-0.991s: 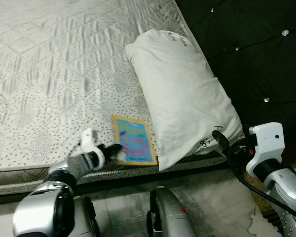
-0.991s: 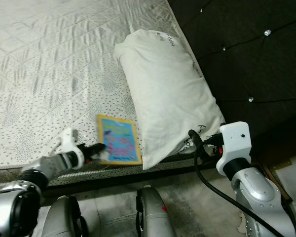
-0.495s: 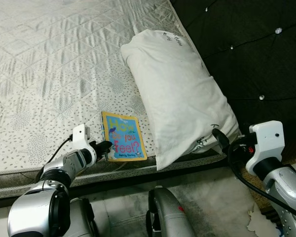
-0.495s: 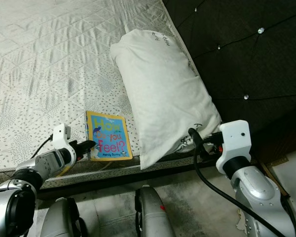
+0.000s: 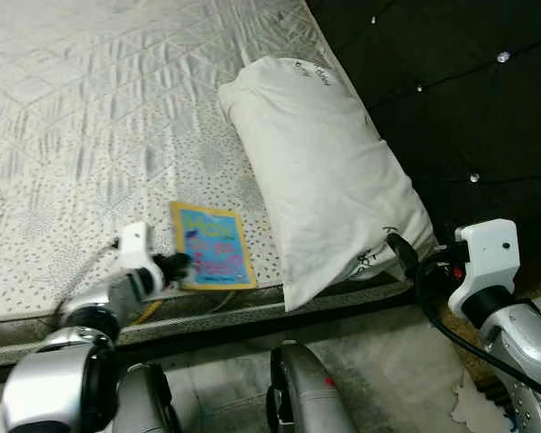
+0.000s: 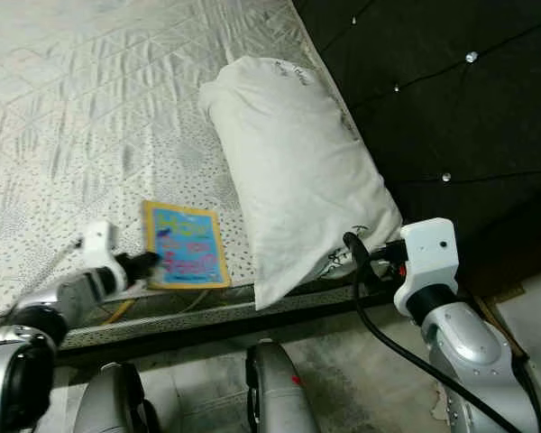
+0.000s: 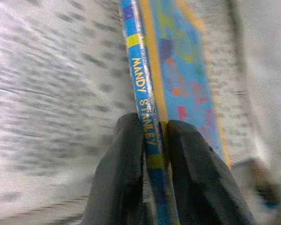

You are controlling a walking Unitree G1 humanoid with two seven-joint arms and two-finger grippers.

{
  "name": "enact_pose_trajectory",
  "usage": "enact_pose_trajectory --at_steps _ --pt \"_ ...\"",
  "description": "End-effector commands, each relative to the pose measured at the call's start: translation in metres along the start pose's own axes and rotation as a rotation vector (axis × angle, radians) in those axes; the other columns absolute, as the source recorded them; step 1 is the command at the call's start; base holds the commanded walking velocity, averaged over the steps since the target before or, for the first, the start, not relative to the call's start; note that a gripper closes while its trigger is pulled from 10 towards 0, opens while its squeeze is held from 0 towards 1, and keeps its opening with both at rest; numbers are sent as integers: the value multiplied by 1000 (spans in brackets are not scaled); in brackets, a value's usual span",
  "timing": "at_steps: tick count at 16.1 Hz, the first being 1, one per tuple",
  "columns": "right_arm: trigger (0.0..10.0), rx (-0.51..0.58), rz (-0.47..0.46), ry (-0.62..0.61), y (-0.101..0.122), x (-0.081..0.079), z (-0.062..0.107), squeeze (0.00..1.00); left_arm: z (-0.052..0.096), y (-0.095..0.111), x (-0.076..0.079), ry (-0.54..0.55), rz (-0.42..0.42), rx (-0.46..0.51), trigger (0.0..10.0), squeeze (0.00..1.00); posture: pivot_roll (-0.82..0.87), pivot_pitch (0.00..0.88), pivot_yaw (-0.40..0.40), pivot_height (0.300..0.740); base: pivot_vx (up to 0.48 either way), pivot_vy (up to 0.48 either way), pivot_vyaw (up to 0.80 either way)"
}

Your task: Clean up the room

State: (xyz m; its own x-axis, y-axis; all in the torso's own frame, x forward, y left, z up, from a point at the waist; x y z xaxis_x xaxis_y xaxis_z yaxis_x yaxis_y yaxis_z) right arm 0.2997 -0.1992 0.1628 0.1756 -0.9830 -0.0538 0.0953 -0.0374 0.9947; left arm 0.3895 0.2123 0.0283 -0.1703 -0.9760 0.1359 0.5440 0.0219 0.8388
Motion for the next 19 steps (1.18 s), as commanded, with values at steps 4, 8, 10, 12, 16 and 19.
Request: enact_pose_trajectory --at_steps 4,8,10,12,16,19 --pt "10000 -8 1 -19 -3 4 2 0 5 -11 -23 134 -58 -39 10000 1000 -421 220 -151 629 0 0 0" --pt "10000 3 -12 -18 -3 1 -4 0 10 -15 -36 196 -81 -38 10000 1000 -392 206 -134 629 0 0 0" --pt "10000 12 -29 -11 -4 -3 -7 0 13 -16 -40 216 -97 -35 10000 1000 -374 196 -124 629 0 0 0" --pt "10000 33 -61 -8 -6 -10 -15 0 14 -15 -41 210 -88 2 10000 1000 -326 174 -97 629 0 0 0" --pt "10000 55 -97 -2 -11 -19 -26 0 15 -22 -23 158 -117 74 10000 1000 -262 153 -67 629 0 0 0" --pt "10000 71 -111 -5 -11 -21 -32 0 24 -42 14 74 -126 93 10000 1000 -234 145 -49 629 0 0 0"
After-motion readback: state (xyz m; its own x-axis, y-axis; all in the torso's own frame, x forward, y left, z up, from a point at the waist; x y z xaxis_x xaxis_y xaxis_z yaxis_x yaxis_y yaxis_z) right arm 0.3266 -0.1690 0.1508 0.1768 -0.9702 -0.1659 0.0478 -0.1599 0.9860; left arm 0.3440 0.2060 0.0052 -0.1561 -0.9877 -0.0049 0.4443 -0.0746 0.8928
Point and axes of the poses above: a point about 5 cm out from each wrist's last joint towards the gripper, its own z axis pointing back from the gripper into the wrist, its own y axis along the axis of the wrist's last joint, x = y × z, the point moved 6 cm from there along -z, pointing out of the wrist towards the gripper, and after that the axes turned 13 degrees about -z, right-handed, at the moved point
